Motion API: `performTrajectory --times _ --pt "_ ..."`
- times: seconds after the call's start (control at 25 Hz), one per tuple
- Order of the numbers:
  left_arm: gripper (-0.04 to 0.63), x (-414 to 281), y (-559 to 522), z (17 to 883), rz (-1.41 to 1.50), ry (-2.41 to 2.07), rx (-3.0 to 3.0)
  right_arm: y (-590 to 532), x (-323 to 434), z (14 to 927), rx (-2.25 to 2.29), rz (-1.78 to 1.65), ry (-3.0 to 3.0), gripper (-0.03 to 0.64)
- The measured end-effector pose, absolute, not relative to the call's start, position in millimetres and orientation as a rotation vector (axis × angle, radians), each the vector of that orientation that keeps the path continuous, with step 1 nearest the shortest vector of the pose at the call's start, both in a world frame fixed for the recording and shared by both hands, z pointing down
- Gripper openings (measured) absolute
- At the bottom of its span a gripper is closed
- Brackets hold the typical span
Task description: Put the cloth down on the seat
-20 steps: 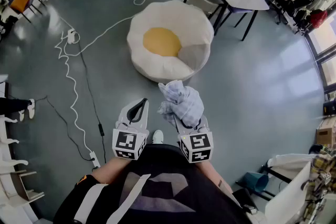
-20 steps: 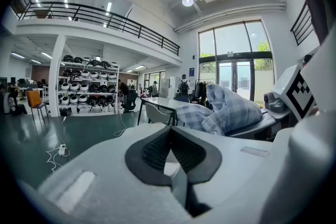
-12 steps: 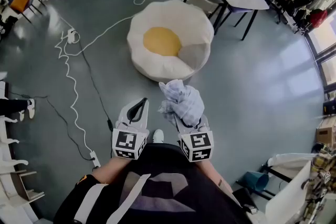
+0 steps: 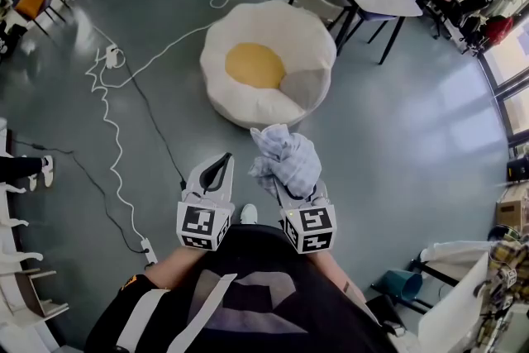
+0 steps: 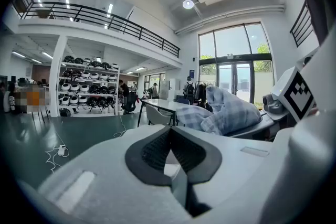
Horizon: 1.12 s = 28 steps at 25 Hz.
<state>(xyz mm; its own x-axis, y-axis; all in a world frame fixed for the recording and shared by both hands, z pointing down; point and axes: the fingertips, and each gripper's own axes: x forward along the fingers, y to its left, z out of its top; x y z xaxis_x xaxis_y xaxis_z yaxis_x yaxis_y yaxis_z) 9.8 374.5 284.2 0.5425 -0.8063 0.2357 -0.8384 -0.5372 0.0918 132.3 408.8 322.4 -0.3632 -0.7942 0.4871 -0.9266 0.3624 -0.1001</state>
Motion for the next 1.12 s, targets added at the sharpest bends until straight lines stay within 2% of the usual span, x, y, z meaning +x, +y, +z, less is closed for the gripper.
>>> performTrajectory --times 0.72,1.12 --pt "-0.002 -14.0 360.0 274.3 0.224 -1.33 2.623 396.8 106.2 310.5 1.556 0.55 -2.266 0.192" --pt "-0.002 -45.9 316.2 262.1 0.231 -1.251 2.682 355.8 74.9 298.1 1.674 0.549 -2.224 0.198"
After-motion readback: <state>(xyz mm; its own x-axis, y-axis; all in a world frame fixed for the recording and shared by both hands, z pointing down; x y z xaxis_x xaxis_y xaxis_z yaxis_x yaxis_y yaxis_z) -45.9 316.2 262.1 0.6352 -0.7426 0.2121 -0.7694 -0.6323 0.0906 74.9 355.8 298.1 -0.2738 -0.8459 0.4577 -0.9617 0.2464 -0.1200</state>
